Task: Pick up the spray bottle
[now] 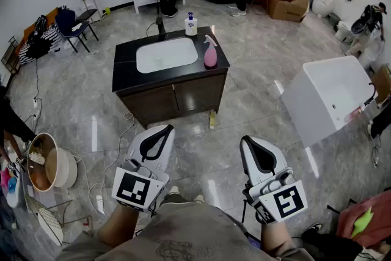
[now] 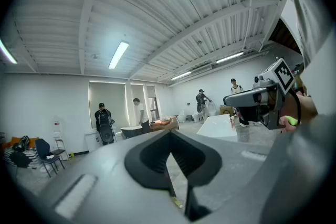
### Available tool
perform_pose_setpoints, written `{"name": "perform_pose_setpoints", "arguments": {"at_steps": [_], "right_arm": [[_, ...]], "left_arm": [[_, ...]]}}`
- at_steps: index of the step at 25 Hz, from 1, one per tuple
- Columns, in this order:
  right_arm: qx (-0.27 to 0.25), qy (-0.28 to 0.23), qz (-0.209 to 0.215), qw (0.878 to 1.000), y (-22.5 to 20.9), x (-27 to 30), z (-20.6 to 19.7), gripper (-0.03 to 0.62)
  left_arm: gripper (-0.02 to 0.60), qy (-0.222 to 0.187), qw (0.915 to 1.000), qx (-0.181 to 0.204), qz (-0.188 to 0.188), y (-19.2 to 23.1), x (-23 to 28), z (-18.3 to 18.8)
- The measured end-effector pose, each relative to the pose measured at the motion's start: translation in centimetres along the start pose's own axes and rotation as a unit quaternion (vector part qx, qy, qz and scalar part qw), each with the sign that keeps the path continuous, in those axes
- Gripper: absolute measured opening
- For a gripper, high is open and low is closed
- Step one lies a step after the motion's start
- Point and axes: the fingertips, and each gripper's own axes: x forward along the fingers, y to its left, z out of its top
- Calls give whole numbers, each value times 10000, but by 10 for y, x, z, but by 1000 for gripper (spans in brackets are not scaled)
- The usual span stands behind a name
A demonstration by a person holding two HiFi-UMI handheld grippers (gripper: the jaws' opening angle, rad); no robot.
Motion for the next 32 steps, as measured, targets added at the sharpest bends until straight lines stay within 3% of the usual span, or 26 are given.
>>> {"name": "perform_pose_setpoints", "arguments": {"at_steps": [22, 26, 28, 32], "right_arm": [[27, 58, -20, 10000, -19, -24, -7, 28], [169, -47, -259, 9995, -32, -25, -9, 32], [260, -128, -442, 9986, -40, -23, -7, 188], [355, -157, -562, 9977, -51, -15, -7, 216]], "left_arm": [[0, 41, 10000, 9, -5, -23, 9, 0], [0, 216, 9997, -84, 114, -17, 10, -1], [0, 222, 9997, -48, 134, -13, 11, -1], [0, 263, 9996, -83, 89, -7, 19, -12]]}}
